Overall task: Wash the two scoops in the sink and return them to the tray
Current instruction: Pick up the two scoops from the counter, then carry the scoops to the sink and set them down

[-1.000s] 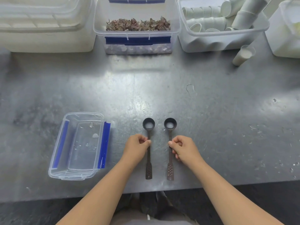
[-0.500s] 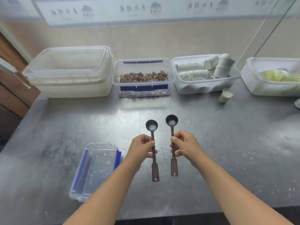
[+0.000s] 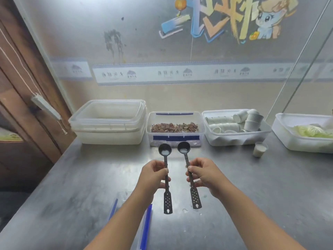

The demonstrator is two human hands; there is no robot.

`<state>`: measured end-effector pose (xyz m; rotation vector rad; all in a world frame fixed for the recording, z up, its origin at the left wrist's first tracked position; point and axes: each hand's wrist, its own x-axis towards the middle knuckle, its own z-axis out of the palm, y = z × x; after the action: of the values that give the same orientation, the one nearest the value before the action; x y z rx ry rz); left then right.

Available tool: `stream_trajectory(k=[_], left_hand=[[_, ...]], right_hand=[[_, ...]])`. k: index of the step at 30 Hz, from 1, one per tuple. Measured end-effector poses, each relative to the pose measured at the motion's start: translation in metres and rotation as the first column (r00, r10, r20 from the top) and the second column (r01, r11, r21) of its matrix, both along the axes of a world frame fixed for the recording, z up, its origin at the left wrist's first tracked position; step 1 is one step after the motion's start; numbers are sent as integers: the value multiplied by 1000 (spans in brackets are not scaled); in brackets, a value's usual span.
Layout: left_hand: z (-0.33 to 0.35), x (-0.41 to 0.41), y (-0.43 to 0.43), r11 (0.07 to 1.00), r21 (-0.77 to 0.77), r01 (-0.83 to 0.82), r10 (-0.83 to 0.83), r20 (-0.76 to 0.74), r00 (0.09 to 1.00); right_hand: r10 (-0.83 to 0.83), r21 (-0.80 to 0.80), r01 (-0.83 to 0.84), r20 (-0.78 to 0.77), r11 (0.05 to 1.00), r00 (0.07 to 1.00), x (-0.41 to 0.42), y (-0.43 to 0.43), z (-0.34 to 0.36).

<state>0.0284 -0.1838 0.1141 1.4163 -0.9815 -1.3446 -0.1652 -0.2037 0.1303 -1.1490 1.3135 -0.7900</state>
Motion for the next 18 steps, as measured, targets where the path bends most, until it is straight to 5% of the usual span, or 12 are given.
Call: stream_trajectory(k=[9,18], left_hand=[[4,73,82,937,-37,-348,347,-22,937],[9,108,256,615,-69,-786,789,35,614]], right_hand=[[321,18,-323,87,946,943,87,15,-7],[758,13,-768,151,640,634,195,103,1]])
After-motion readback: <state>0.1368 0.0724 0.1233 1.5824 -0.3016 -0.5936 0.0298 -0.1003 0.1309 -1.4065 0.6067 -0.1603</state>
